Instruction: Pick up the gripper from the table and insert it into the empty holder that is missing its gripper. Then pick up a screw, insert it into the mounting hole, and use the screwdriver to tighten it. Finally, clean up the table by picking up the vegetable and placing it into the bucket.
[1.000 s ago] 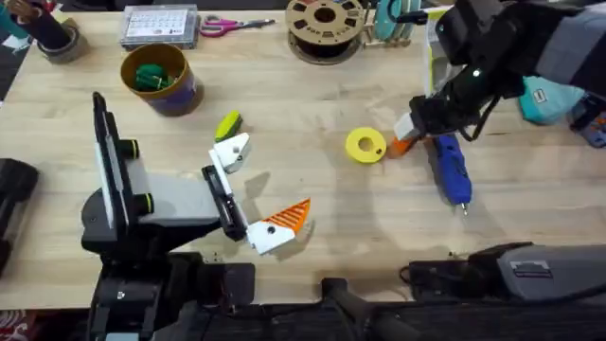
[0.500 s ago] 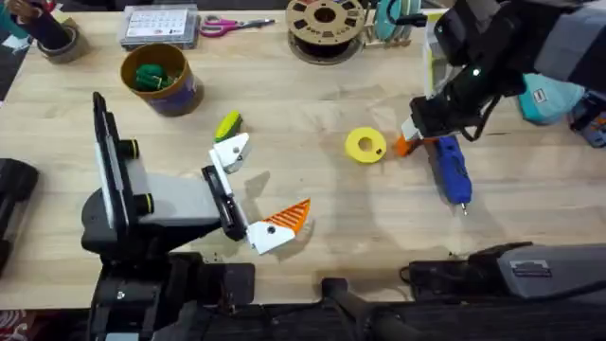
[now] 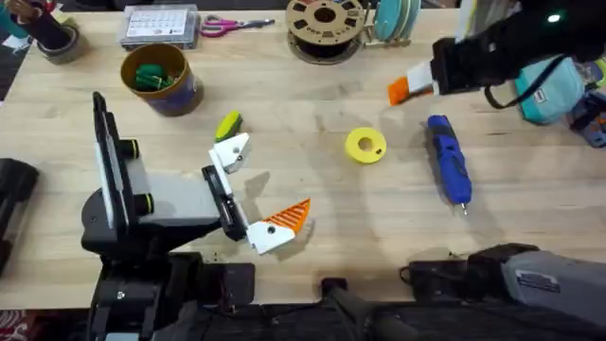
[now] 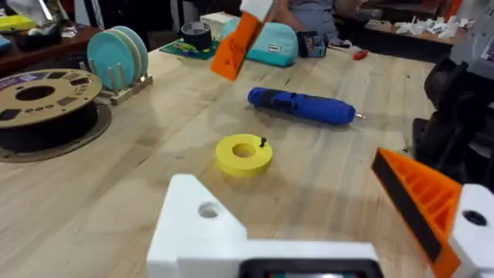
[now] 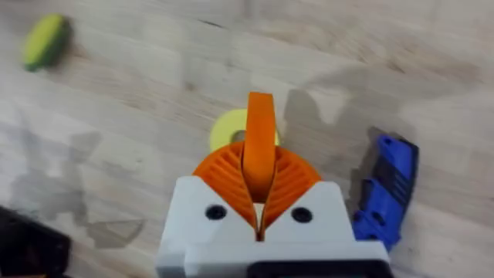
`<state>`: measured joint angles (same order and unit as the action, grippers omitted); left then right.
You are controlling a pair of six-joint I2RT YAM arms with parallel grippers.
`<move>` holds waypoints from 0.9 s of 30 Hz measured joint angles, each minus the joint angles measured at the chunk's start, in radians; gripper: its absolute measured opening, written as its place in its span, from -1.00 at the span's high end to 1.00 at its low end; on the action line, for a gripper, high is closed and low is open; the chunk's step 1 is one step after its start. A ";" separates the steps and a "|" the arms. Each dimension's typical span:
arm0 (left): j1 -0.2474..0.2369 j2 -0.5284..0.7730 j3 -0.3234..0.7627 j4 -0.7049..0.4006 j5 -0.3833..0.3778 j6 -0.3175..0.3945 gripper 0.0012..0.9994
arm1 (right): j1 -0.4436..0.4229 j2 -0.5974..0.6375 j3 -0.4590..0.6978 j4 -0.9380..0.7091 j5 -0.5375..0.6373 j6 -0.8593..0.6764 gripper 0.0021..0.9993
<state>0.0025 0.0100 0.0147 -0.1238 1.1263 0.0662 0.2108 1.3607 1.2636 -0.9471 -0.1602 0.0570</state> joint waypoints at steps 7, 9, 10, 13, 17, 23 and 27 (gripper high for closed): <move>0.000 0.000 0.000 0.000 0.000 0.000 -0.97 | 0.000 -0.087 -0.008 0.154 -0.208 0.009 0.98; 0.000 0.000 0.000 0.000 0.000 0.000 -0.97 | 0.000 -0.109 -0.033 0.224 -0.284 0.020 0.98; 0.000 0.000 0.000 0.000 0.000 0.000 -0.97 | 0.000 -0.121 -0.055 0.265 -0.325 0.028 0.98; 0.000 0.000 0.000 0.000 0.000 0.000 -0.97 | -0.005 -0.138 -0.129 0.359 -0.455 0.061 0.95; 0.000 0.000 0.000 0.000 0.000 0.000 -0.97 | -0.032 -0.136 -0.254 0.524 -0.658 0.113 0.92; 0.000 0.000 0.000 0.000 0.000 0.000 -0.97 | -0.086 -0.130 -0.441 0.829 -0.907 0.269 0.92; 0.000 0.000 0.000 0.000 0.000 0.000 -0.97 | -0.109 -0.117 -0.532 1.017 -1.012 0.398 0.92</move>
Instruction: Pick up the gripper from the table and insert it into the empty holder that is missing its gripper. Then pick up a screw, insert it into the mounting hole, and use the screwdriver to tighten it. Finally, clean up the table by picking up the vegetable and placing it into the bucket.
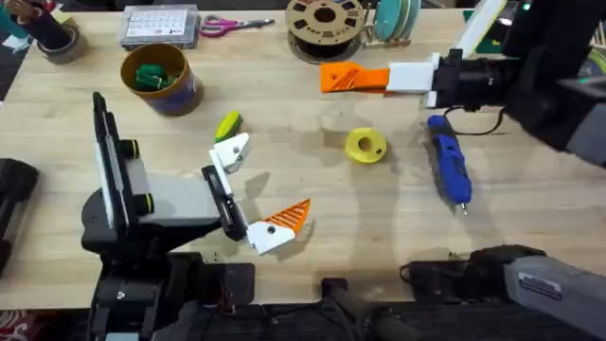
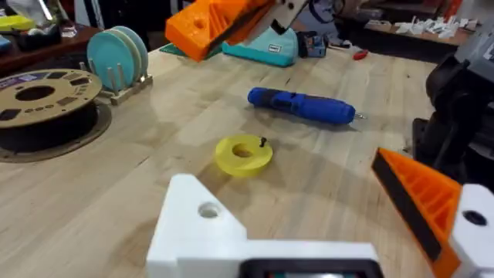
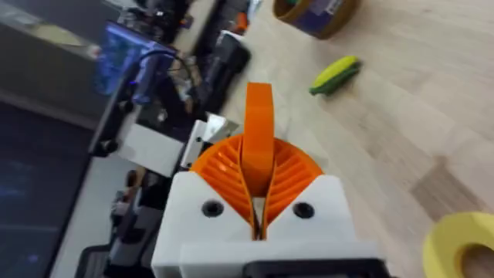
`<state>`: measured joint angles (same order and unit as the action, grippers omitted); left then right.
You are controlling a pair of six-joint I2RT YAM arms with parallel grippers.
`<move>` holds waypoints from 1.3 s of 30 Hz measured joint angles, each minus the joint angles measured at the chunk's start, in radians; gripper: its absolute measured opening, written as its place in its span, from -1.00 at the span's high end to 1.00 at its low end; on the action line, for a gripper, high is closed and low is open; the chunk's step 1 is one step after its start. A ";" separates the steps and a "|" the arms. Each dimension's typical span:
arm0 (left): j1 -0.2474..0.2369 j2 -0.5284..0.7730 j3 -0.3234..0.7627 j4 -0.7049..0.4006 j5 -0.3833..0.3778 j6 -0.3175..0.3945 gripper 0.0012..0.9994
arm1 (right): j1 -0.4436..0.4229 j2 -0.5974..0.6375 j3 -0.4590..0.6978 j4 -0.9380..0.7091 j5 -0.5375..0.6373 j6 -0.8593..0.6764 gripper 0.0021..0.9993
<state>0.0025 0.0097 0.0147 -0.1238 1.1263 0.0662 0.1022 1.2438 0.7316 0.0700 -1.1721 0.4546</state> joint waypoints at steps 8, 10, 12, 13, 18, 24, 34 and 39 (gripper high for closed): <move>0.000 0.000 0.000 0.000 0.000 0.000 -0.97 | -0.006 0.072 -0.109 0.404 -0.143 0.292 0.92; 0.000 0.000 0.000 0.000 0.000 0.000 -0.97 | -0.006 0.101 -0.121 0.468 -0.169 0.350 0.92; 0.000 0.000 0.000 0.000 0.000 0.000 -0.97 | -0.006 0.133 -0.125 0.530 -0.202 0.407 0.92; 0.000 0.000 0.000 0.000 0.000 0.000 -0.97 | -0.006 0.150 -0.125 0.566 -0.220 0.435 0.92; 0.000 0.000 0.000 0.000 0.000 0.000 -0.97 | -0.004 0.221 -0.125 0.717 -0.297 0.562 0.93; 0.000 0.000 0.000 0.000 0.000 0.000 -0.97 | 0.035 0.288 -0.125 0.794 -0.341 0.648 0.92; 0.000 0.000 0.000 0.000 0.000 0.000 -0.97 | 0.132 0.367 -0.125 0.935 -0.351 0.752 0.92; 0.000 0.000 0.000 0.000 0.000 0.000 -0.97 | 0.147 0.368 -0.125 0.940 -0.351 0.758 0.91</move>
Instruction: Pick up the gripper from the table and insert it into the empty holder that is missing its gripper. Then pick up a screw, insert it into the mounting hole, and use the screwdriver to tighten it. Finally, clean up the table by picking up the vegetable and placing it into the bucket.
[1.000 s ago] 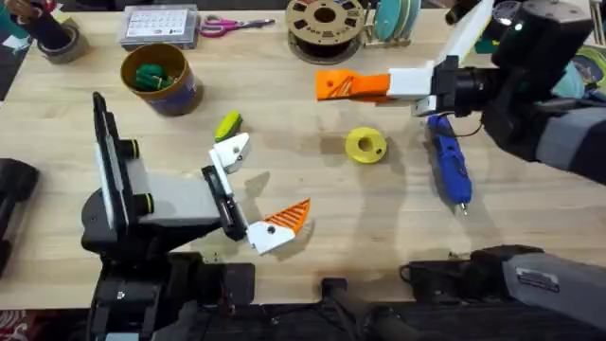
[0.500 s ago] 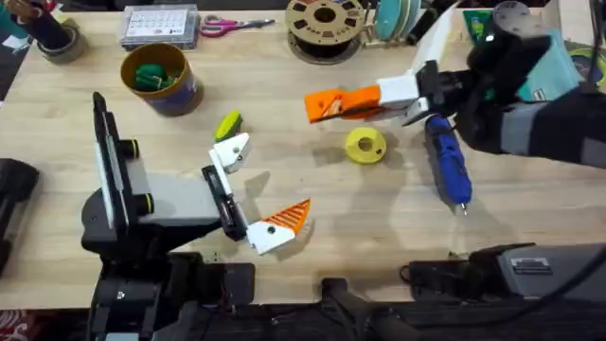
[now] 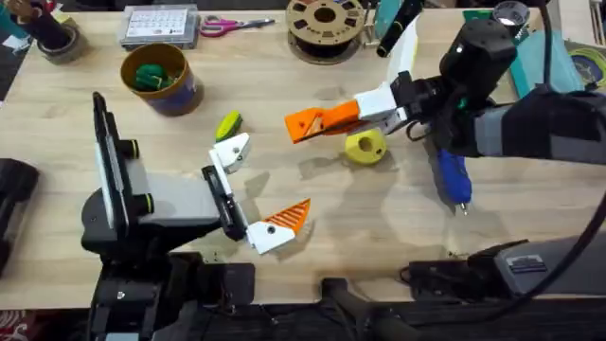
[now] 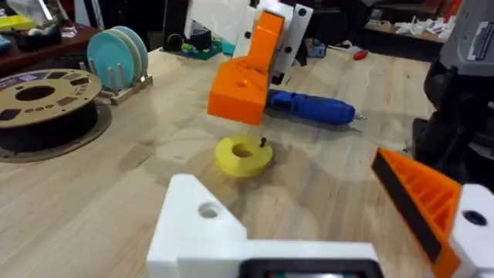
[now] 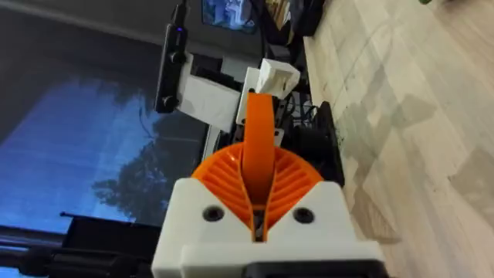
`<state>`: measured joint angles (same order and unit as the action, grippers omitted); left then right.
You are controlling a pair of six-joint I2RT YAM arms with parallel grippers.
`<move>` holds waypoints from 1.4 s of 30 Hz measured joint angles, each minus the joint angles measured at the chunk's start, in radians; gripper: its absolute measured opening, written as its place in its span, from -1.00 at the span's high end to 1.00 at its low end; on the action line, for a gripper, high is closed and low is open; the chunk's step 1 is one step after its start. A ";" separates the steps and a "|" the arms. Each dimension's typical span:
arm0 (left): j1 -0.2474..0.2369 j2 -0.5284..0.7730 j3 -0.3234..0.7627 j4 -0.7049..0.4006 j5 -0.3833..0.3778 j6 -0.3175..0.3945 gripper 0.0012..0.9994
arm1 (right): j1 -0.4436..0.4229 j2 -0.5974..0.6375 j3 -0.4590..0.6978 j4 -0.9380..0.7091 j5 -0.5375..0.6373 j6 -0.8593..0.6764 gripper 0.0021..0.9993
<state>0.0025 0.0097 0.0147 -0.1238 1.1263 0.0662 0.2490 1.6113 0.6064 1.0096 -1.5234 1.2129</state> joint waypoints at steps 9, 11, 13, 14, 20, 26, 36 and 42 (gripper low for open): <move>0.000 0.000 0.000 0.000 0.000 0.000 -0.97 | 0.051 0.002 -0.007 0.000 0.008 0.000 0.92; 0.000 0.000 0.000 0.000 0.000 0.000 -0.97 | 0.066 0.007 -0.017 0.000 0.016 0.000 0.93; 0.000 0.000 0.000 0.000 0.000 0.000 -0.97 | 0.080 0.021 -0.027 0.000 0.024 -0.001 0.93; 0.000 0.000 0.000 0.000 0.000 0.000 -0.97 | 0.086 0.029 -0.030 0.000 0.027 0.000 0.94; 0.000 0.000 0.000 0.000 0.000 0.000 -0.97 | 0.122 0.079 -0.039 0.002 0.035 0.000 0.96; 0.000 0.000 0.000 0.000 0.000 0.000 -0.97 | 0.152 0.101 -0.040 0.078 0.035 0.006 0.97; 0.000 0.000 0.000 0.000 0.000 0.000 -0.97 | 0.165 0.101 -0.041 0.278 0.039 0.130 0.98; 0.000 0.000 0.000 0.000 0.000 0.000 -0.97 | 0.178 0.101 -0.041 0.287 0.070 0.198 0.98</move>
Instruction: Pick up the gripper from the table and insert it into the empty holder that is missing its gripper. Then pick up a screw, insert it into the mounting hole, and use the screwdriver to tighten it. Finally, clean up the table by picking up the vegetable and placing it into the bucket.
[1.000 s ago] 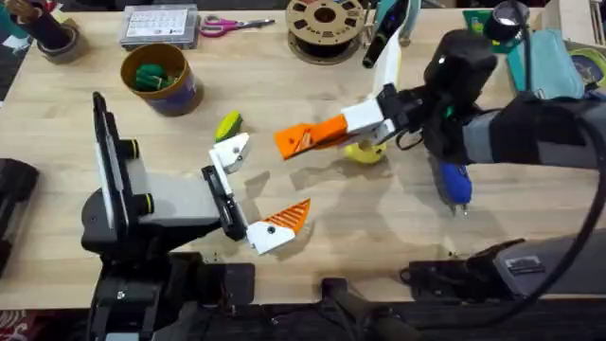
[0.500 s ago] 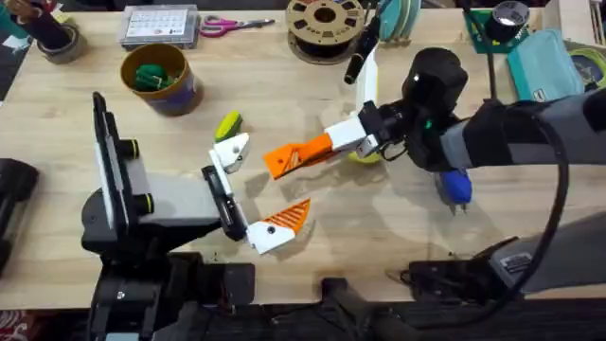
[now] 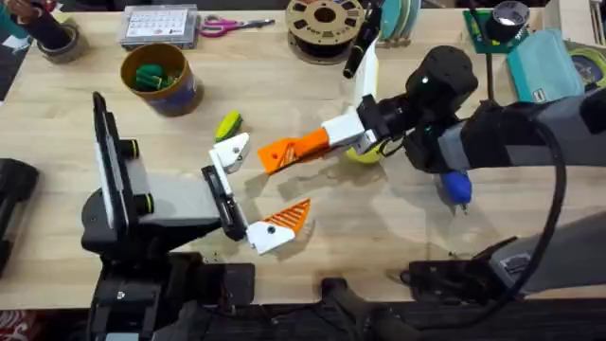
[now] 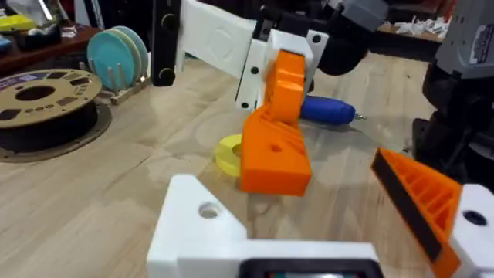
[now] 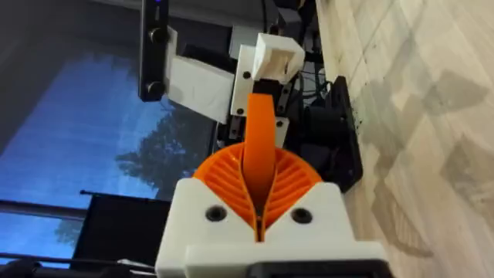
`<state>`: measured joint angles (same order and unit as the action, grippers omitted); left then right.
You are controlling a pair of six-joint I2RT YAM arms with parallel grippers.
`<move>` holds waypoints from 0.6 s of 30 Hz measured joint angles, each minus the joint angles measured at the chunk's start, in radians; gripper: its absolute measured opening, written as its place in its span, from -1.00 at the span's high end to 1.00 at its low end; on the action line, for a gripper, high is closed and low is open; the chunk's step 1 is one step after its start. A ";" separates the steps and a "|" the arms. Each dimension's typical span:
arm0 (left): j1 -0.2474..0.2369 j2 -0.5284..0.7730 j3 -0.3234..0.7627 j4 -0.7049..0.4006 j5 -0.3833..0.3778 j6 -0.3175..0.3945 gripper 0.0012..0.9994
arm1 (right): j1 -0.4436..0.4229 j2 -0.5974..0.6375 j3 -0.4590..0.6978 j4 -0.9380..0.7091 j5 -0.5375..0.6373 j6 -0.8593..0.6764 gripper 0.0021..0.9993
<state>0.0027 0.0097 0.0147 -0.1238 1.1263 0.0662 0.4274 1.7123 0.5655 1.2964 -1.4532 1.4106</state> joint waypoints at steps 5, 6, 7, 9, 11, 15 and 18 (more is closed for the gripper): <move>0.000 0.000 0.000 0.000 0.000 0.000 -0.97 | 0.027 0.000 0.000 -0.001 0.026 0.026 0.98; 0.000 0.000 0.000 0.000 0.000 0.000 -0.97 | 0.033 0.000 0.000 0.000 0.033 0.029 0.98; 0.000 0.000 0.000 0.000 0.000 0.000 -0.97 | 0.039 0.002 0.000 0.001 0.039 0.032 0.98; 0.000 0.000 0.000 0.000 0.000 0.000 -0.97 | 0.050 0.015 0.000 0.002 0.048 0.034 0.98; 0.000 0.000 0.000 0.000 0.000 0.000 -0.97 | 0.060 0.032 -0.002 0.004 0.054 0.037 0.98; 0.000 0.000 0.000 0.000 0.000 0.000 -0.97 | 0.074 0.051 -0.007 0.004 0.070 0.041 0.98; 0.000 0.000 0.000 0.000 0.000 0.000 -0.97 | 0.077 0.050 -0.008 0.006 0.081 0.041 0.98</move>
<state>0.0029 0.0097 0.0147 -0.1238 1.1263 0.0662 0.5041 1.7626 0.5579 1.3021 -1.3722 1.4521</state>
